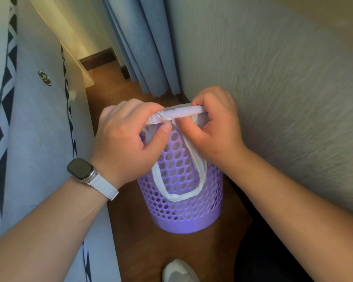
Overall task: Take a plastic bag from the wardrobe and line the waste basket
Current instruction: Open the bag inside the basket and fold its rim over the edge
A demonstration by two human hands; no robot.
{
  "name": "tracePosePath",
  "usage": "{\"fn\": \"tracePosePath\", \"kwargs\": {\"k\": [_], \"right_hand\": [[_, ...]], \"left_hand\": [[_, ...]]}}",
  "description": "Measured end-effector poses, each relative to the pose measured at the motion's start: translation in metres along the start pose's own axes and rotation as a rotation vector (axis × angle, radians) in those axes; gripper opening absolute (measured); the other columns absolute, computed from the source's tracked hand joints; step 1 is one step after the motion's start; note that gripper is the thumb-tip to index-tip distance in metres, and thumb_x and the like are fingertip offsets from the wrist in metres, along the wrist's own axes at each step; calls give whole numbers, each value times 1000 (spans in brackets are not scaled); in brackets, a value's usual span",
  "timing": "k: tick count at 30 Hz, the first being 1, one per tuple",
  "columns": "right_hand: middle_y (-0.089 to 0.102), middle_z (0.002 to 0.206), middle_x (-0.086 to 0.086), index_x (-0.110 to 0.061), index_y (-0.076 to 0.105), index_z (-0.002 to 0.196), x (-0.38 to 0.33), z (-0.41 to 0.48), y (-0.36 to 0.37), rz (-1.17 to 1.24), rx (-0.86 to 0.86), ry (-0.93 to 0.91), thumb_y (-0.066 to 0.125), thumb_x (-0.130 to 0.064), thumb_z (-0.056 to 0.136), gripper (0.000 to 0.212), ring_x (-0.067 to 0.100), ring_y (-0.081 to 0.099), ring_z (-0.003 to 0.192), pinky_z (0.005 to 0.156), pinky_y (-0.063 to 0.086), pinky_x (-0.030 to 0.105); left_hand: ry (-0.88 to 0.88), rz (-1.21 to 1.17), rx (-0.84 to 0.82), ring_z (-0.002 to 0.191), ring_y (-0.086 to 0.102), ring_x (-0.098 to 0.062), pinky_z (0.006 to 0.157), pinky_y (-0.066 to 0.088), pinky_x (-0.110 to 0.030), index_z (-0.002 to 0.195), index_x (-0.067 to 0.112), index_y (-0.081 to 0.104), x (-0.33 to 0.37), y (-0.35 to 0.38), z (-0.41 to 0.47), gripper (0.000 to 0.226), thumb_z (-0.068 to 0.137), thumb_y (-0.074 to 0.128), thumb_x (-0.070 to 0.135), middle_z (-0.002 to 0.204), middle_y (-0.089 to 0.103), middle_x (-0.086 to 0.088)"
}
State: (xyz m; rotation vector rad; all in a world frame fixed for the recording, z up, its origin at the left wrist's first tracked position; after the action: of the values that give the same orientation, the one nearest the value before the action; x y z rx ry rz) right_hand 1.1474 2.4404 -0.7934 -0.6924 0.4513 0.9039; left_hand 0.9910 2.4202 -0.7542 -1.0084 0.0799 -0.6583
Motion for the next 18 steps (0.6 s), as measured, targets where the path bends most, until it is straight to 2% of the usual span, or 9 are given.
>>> {"fn": "tracePosePath", "kwargs": {"k": [2, 6, 9, 13, 16, 18], "right_hand": [[56, 76, 6, -8, 58, 75, -4, -1, 2, -18, -6, -11, 65, -35, 80, 28, 25, 53, 73, 69, 41, 45], [57, 79, 4, -9, 60, 80, -8, -4, 9, 2, -50, -12, 68, -34, 81, 26, 23, 54, 77, 71, 42, 49], [61, 93, 5, -7, 63, 95, -4, -5, 14, 68, -133, -19, 70, -32, 82, 28, 23, 58, 89, 80, 45, 48], [57, 105, -1, -3, 63, 111, 10, -2, 11, 160, -142, 51, 68, -31, 82, 41, 14, 55, 94, 87, 48, 40], [55, 104, -3, -4, 64, 112, 16, 0, 7, 196, -105, 104, 65, -33, 83, 40, 12, 54, 93, 88, 48, 42], [57, 100, -1, -4, 64, 104, 16, 2, 4, 187, -72, 103, 65, -31, 83, 34, 16, 55, 92, 84, 48, 45]], "left_hand": [[24, 19, -10, 83, 59, -23, 77, 38, -36, 104, 11, 68, 6, 0, 1, 30, 94, 51, 34, 88, 65, -3], [35, 49, -22, 75, 56, -26, 69, 35, -36, 96, 12, 66, 2, 4, 1, 20, 94, 52, 26, 79, 56, 1], [-3, 63, -5, 72, 54, -25, 69, 35, -37, 88, 11, 64, -8, 1, 1, 18, 93, 51, 23, 78, 46, 9], [-73, 13, 37, 69, 54, -28, 66, 44, -47, 84, 8, 63, -23, -4, 3, 18, 92, 52, 20, 75, 48, 6], [-94, -61, 46, 70, 53, -25, 64, 46, -51, 83, 7, 62, -25, -6, 3, 19, 93, 51, 18, 75, 52, 3], [-85, -90, 54, 69, 51, -22, 63, 45, -49, 81, 6, 61, -23, -5, 3, 19, 94, 52, 17, 75, 51, 3]]}}
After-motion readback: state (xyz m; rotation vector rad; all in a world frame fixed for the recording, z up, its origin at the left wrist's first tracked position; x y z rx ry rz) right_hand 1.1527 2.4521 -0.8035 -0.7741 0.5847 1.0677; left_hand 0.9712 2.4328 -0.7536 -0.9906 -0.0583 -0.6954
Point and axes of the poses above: each hand's wrist, its own z-axis towards the middle knuckle, its own y-axis out of the palm, x = y × z, the point moved 8 cm from there along z, towards the middle knuckle
